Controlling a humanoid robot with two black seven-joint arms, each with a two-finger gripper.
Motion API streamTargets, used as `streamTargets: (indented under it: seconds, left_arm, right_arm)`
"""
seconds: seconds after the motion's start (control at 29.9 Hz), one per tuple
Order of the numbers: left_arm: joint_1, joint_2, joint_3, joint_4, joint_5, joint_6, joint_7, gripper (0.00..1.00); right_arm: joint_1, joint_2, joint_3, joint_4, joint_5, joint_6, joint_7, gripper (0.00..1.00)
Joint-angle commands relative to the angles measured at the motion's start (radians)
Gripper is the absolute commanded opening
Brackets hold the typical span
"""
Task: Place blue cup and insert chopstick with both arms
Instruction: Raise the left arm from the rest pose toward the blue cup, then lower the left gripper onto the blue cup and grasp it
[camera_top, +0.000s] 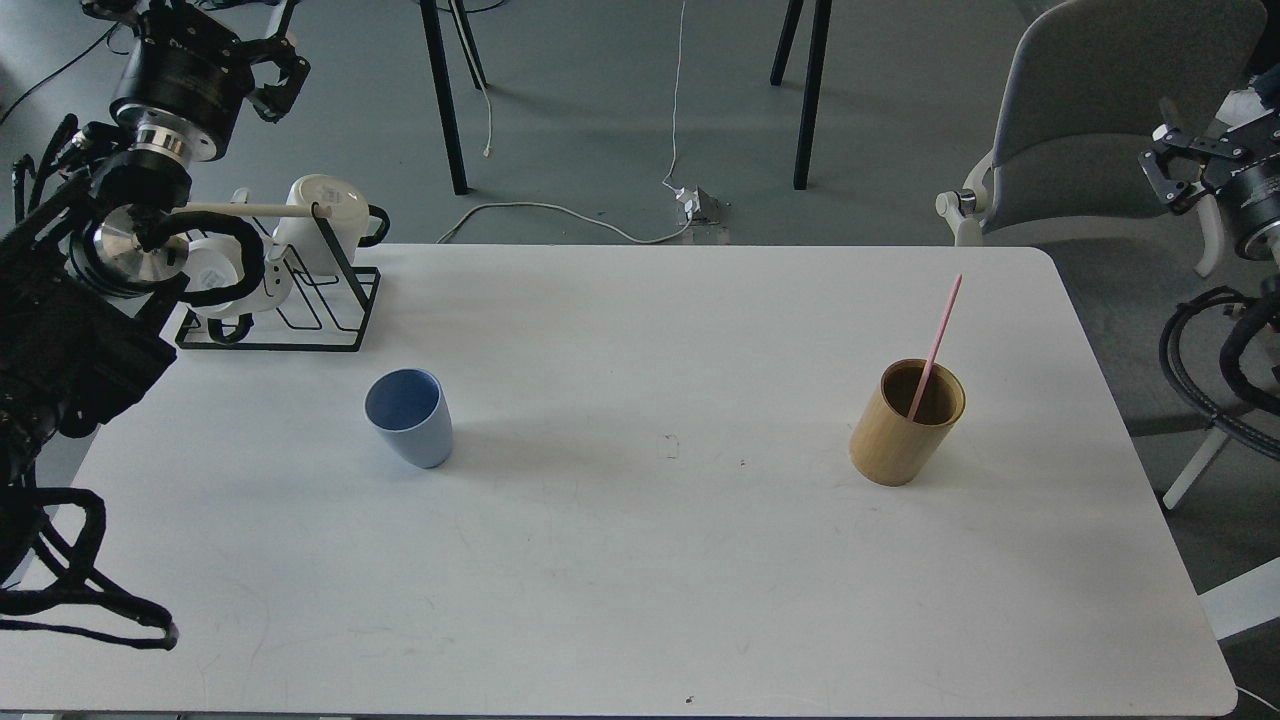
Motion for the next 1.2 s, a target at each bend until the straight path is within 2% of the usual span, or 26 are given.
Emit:
streamTargets:
  seconds: [0.0, 0.3, 0.4, 0.54, 0.74, 0.94, 1.07, 1.17]
  left_arm:
    - [0.004, 0.008, 0.005, -0.03, 0.001, 0.0, -0.006, 1.0]
    - [0.017, 0.018, 0.005, -0.052, 0.0, 0.0, 0.005, 1.0]
    - [0.037, 0.068, 0.015, -0.15, 0.009, 0.0, 0.019, 0.99]
    - [0.057, 0.183, 0.106, -0.338, 0.082, 0.0, 0.013, 0.99]
    - [0.056, 0.339, 0.149, -0.544, 0.554, 0.002, 0.011, 0.99]
    - [0.077, 0.502, 0.16, -0.762, 1.001, 0.039, 0.008, 0.97]
    - [0.079, 0.533, 0.163, -0.808, 1.279, 0.039, 0.0, 0.96]
    - [0.082, 0.525, 0.17, -0.81, 1.547, 0.041, -0.032, 0.94]
  right_arm:
    - [0.0, 0.002, -0.003, 0.0, 0.0, 0.0, 0.0, 0.99]
    - [0.0, -0.002, 0.003, -0.001, 0.0, 0.0, 0.0, 0.99]
    - [0.001, -0.003, 0.005, -0.003, 0.0, 0.0, -0.002, 0.99]
    - [0.0, -0.005, 0.006, -0.001, 0.0, 0.0, 0.0, 0.99]
    - [0.0, -0.006, 0.006, -0.003, 0.002, 0.0, 0.006, 0.99]
    - [-0.002, -0.006, 0.006, -0.003, 0.002, 0.0, 0.006, 0.99]
    - [-0.002, -0.006, 0.006, -0.001, 0.002, 0.0, 0.006, 0.99]
    - [0.0, -0.006, 0.006, -0.001, 0.0, 0.0, 0.006, 1.0]
